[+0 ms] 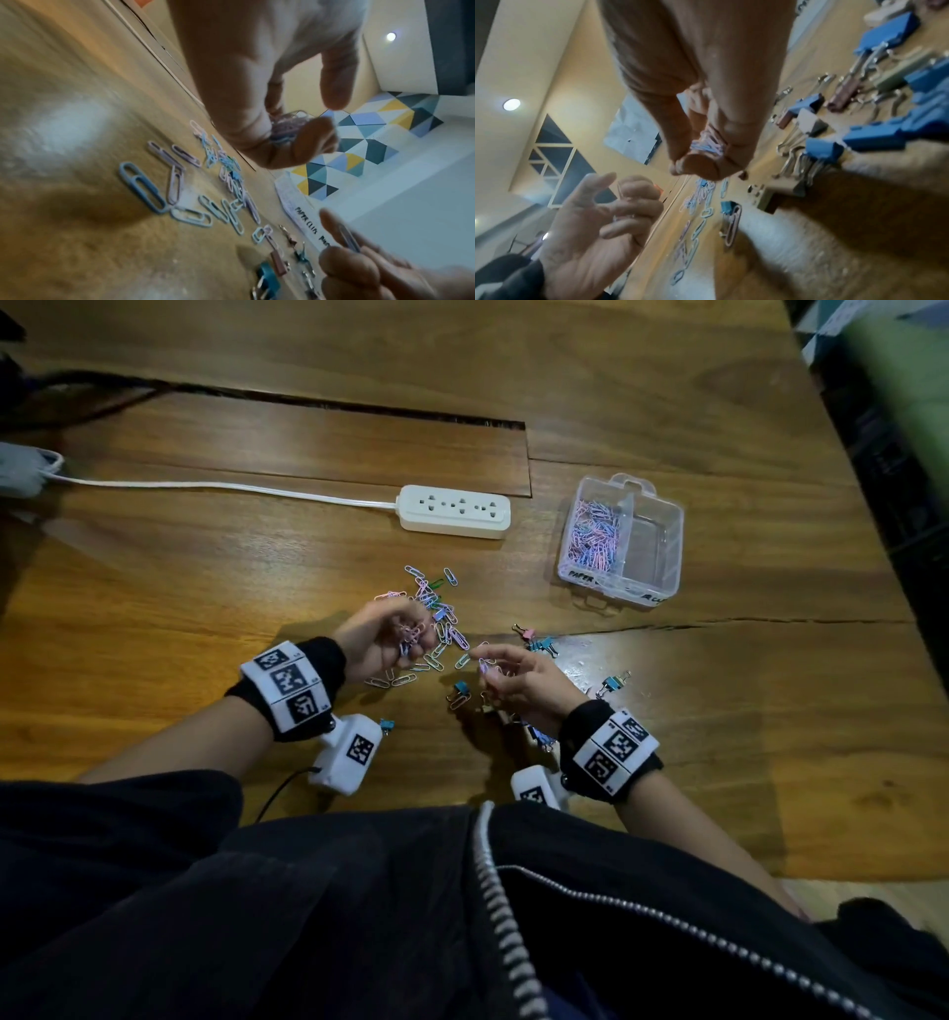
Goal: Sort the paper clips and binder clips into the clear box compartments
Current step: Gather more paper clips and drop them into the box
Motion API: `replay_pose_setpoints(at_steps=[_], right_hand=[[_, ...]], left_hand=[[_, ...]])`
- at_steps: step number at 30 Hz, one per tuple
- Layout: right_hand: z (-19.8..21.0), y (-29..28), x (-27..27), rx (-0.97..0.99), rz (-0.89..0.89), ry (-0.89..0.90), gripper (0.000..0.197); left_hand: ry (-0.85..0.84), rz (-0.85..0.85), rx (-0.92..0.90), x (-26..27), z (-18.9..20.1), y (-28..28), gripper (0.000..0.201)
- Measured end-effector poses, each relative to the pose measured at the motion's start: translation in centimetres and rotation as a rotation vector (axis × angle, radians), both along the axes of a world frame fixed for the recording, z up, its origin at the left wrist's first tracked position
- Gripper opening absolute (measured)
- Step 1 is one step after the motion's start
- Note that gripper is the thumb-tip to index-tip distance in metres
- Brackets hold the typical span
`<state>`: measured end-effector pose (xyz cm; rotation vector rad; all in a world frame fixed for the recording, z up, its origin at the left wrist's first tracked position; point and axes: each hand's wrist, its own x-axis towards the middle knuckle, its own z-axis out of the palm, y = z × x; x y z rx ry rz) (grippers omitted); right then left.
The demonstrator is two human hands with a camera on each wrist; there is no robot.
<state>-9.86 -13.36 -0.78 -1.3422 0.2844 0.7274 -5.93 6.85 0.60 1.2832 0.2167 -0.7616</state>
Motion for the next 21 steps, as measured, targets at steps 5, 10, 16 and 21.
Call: replay_pose_setpoints(at_steps=[5, 10, 16, 21], right_hand=[[0.3, 1.3, 0.1, 0.084, -0.079, 0.062, 0.014], [-0.5, 2.4, 0.0, -0.109, -0.078, 0.033, 0.027], [-1.3, 2.9, -0.6, -0.874, 0.472, -0.427, 0.014], [-1.1, 3.1, -1.0, -1.04, 0.608, -0.57, 0.02]], left_hand=[[-0.197, -0.192, 0.69, -0.1, -0.8, 1.6, 0.038], [-0.45, -0.414, 1.078, -1.0, -1.3, 2.8, 0.039], [-0.443, -0.485, 1.039, -1.4, -1.8, 3.0, 0.058], [-0.499, -0.589, 1.016, -1.5, -2.2, 3.1, 0.021]])
